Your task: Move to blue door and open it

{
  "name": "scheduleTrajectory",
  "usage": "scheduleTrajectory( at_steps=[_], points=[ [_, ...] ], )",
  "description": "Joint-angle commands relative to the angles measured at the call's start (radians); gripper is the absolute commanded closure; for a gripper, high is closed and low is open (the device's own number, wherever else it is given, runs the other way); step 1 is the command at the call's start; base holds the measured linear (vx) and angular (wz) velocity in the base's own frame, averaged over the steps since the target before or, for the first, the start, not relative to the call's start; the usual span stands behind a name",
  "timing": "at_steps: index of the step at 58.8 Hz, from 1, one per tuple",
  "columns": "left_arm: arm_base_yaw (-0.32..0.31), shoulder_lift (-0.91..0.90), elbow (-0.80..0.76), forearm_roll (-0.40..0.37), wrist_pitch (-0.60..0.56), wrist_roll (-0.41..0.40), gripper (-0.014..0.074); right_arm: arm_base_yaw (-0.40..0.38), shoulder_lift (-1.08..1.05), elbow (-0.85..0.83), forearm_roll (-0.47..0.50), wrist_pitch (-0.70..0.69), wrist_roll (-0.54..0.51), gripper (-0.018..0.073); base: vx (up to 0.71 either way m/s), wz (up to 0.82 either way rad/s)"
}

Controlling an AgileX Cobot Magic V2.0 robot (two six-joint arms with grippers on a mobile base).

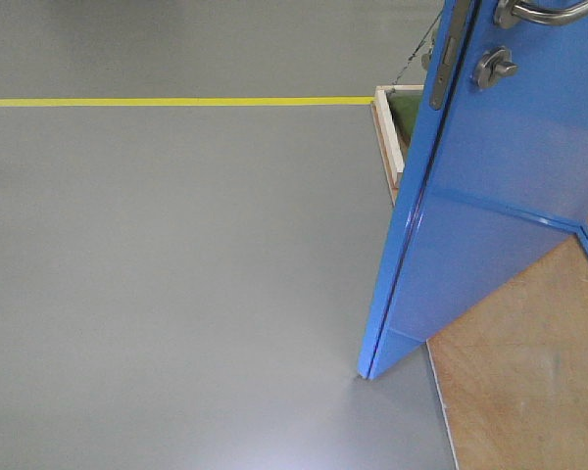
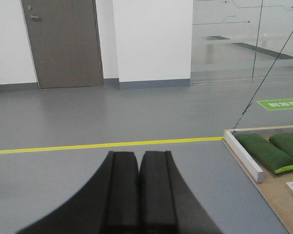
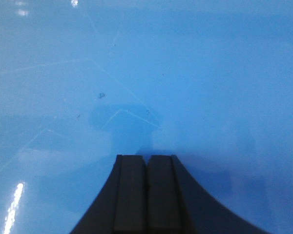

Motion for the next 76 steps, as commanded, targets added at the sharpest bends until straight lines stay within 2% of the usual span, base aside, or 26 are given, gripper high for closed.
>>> scheduleTrajectory(
  at_steps=[1,76],
  points=[
    [-0.007,-0.014,-0.019,-0.002,-0.083,-0.007,0.0524,0.003,-0.045,-0.035,0.014,0.006,-0.013,0.0561,0.0,0.0],
    [-0.007,-0.014,-0.019,-0.002,-0.083,-0.007,0.0524,0.003,-0.045,-0.035,0.013,0.006,-0.013,0.0561,0.04,0.02]
  ],
)
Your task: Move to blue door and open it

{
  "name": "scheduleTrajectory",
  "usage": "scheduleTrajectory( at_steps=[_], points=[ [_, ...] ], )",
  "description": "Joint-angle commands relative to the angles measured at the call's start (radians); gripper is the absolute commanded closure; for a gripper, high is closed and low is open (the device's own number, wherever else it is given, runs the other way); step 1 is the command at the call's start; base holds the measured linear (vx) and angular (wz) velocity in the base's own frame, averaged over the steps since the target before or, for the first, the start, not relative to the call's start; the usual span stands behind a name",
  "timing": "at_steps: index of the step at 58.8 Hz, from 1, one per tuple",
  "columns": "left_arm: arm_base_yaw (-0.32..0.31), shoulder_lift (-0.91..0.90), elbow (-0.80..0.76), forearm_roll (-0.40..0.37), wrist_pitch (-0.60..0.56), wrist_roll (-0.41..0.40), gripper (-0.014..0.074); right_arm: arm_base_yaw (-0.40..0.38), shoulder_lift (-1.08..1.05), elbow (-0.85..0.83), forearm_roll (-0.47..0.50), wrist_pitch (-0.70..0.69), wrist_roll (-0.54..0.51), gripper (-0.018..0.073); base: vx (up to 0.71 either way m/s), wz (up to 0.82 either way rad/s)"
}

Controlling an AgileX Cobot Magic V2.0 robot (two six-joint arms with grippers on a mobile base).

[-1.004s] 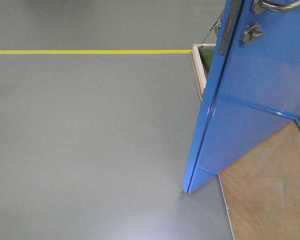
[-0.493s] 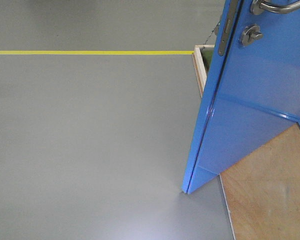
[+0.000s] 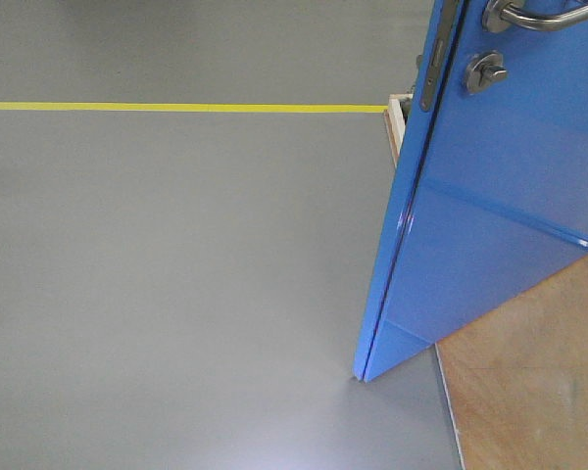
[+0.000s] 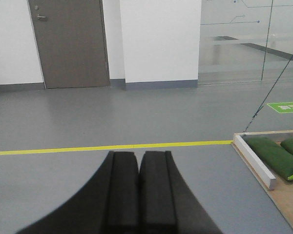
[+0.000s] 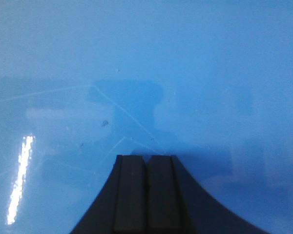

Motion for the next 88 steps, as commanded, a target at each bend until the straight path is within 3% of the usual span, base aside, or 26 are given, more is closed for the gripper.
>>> scheduleTrajectory(
  at_steps=[1,88],
  points=[
    [-0.007,-0.014,-0.019,-0.002,-0.083,-0.007,0.0524,0.003,-0.042,-0.035,0.014,0.0,-0.013,0.0561,0.11,0.05],
    [-0.007,-0.014,-0.019,-0.002,-0.083,-0.007,0.0524,0.003,-0.042,-0.035,0.014,-0.001,-0.013,0.0561,0.16,0.04]
  ],
)
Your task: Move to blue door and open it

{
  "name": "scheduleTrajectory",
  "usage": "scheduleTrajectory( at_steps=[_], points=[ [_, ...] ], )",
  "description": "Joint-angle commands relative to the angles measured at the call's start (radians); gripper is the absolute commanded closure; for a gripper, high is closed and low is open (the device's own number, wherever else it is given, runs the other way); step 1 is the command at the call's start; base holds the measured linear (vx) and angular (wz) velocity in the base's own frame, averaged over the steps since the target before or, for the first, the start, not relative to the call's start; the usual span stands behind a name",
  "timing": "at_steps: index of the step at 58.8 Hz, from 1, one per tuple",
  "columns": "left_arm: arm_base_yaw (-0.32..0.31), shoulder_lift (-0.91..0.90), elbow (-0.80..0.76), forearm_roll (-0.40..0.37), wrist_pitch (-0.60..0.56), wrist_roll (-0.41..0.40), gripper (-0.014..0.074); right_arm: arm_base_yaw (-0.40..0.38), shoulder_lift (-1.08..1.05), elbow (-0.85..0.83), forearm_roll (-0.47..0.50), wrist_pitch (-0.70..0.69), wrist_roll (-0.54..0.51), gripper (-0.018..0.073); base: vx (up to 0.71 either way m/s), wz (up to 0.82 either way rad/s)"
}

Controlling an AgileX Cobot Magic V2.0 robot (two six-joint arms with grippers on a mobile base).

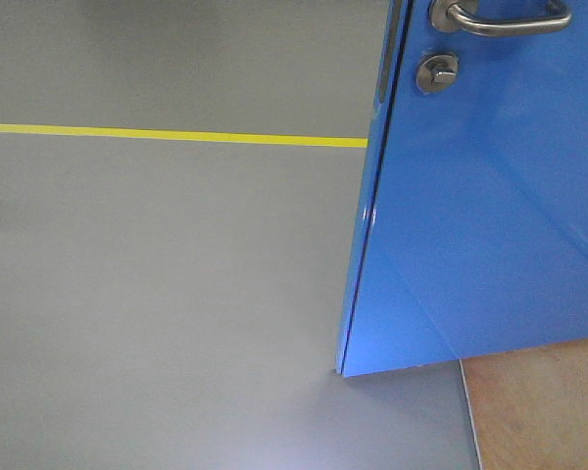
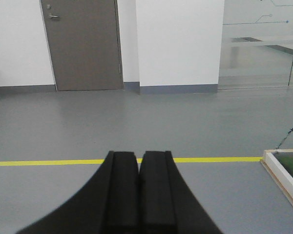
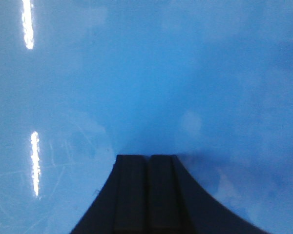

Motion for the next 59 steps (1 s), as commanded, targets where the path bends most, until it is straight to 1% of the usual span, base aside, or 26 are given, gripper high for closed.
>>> scheduleTrajectory(
  at_steps=[1,30,59],
  points=[
    [-0.007,-0.014,-0.019,-0.002,-0.083,-0.007,0.0524,-0.002,-0.042,-0.033,0.014,-0.035,-0.01,0.0561,0.18,0.03],
    [-0.007,-0.014,-0.019,-0.002,-0.083,-0.007,0.0524,-0.002,-0.042,-0.033,0.014,-0.034,-0.01,0.0561,0.18,0.01],
    [-0.007,-0.014,-0.019,-0.002,-0.083,-0.007,0.0524,-0.002,-0.042,-0.033,0.014,-0.034,-0.01,0.0561,0.16,-0.07]
  ],
)
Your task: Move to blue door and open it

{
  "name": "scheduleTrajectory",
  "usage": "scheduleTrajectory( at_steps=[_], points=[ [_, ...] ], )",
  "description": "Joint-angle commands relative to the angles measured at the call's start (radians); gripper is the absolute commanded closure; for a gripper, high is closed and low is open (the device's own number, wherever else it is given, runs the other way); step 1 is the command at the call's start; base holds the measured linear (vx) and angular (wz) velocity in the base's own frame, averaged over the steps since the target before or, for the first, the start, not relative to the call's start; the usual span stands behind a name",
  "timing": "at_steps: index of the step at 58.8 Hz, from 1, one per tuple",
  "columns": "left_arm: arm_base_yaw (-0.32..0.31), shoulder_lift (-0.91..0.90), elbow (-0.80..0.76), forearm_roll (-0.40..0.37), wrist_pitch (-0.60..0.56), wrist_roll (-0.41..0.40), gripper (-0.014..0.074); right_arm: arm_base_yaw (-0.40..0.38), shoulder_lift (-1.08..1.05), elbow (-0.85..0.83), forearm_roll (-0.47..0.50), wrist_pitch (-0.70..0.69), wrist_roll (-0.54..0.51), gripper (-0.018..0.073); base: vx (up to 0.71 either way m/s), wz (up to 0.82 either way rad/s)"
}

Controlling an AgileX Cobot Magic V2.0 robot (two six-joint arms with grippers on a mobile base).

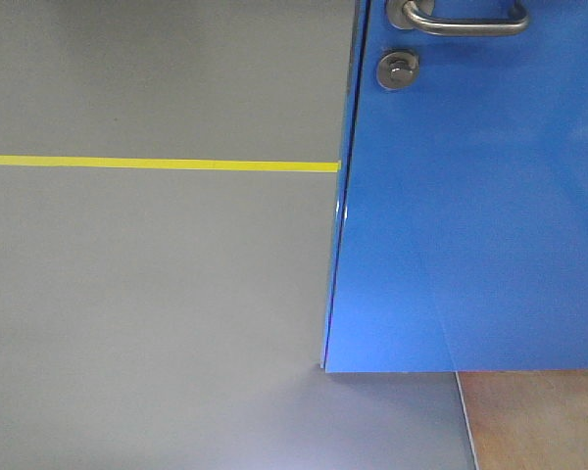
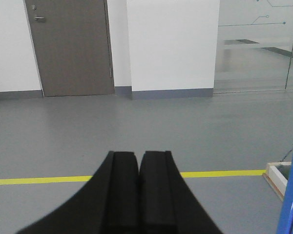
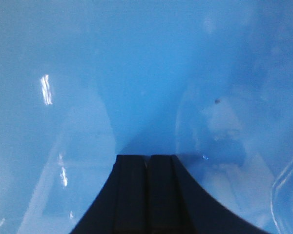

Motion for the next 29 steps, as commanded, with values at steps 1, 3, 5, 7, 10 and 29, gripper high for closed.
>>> scheduleTrajectory(
  at_steps=[1,3,5,7,10,29],
  points=[
    [-0.007,-0.014,-0.019,-0.002,-0.083,-0.007,0.0524,-0.005,-0.042,-0.033,0.014,-0.041,-0.01,0.0561,0.14,-0.08],
    [-0.007,-0.014,-0.019,-0.002,-0.083,-0.007,0.0524,-0.005,-0.042,-0.033,0.014,-0.041,-0.01,0.0561,0.14,-0.07],
    [-0.007,-0.014,-0.019,-0.002,-0.083,-0.007,0.0524,-0.005,-0.042,-0.033,0.014,-0.041,-0.01,0.0561,0.14,-0.06],
    [-0.007,-0.014,-0.019,-0.002,-0.083,-0.007,0.0524,-0.005,-0.042,-0.033,0.014,-0.041,-0.01,0.0561,0.13,-0.05],
    [-0.007,-0.014,-0.019,-0.002,-0.083,-0.007,0.0524,-0.005,-0.042,-0.033,0.014,-0.041,-0.01,0.0561,0.12,-0.05],
    [-0.007,-0.014,-0.019,-0.002,-0.083,-0.007,0.0524,-0.005,-0.042,-0.033,0.014,-0.041,-0.01,0.0561,0.1,-0.01]
  ],
)
